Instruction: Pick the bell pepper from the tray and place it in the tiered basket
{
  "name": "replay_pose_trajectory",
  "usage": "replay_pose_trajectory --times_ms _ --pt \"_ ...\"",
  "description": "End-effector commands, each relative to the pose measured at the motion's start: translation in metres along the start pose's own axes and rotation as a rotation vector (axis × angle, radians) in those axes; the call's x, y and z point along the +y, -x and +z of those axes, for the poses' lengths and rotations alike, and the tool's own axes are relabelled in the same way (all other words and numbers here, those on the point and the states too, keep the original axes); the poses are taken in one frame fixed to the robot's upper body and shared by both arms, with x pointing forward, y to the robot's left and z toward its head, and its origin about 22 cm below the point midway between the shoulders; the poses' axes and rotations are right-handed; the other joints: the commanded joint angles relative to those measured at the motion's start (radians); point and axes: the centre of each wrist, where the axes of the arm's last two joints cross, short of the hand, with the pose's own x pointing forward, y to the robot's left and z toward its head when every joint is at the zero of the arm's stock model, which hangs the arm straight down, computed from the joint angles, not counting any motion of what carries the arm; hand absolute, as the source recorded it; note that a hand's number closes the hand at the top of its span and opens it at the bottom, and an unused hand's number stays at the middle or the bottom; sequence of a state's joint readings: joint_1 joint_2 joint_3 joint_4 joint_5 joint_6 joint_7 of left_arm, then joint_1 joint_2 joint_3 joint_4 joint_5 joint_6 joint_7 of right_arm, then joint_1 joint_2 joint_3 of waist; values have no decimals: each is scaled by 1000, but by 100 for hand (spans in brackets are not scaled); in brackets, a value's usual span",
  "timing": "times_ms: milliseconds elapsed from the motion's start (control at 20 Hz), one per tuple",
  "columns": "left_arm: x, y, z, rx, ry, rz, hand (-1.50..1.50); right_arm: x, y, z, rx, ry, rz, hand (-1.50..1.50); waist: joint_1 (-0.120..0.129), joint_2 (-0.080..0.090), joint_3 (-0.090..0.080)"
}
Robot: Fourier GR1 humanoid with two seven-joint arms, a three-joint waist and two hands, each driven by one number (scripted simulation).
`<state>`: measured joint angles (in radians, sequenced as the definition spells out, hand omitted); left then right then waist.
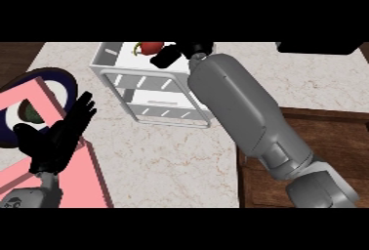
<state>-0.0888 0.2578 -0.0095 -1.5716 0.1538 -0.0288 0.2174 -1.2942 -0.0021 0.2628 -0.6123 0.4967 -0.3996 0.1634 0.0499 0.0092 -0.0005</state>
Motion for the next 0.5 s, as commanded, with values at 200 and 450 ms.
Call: replay_pose_trajectory --times_ms 200,450 --pt "1 2 -3 4 -2 -8 0 -7 2 -10 61 67 -204 -150 -3 2 0" --pt "-4 -6 5 -8 -7 -2 0 -18 -1 -14 129 121 -422 -150 10 1 0"
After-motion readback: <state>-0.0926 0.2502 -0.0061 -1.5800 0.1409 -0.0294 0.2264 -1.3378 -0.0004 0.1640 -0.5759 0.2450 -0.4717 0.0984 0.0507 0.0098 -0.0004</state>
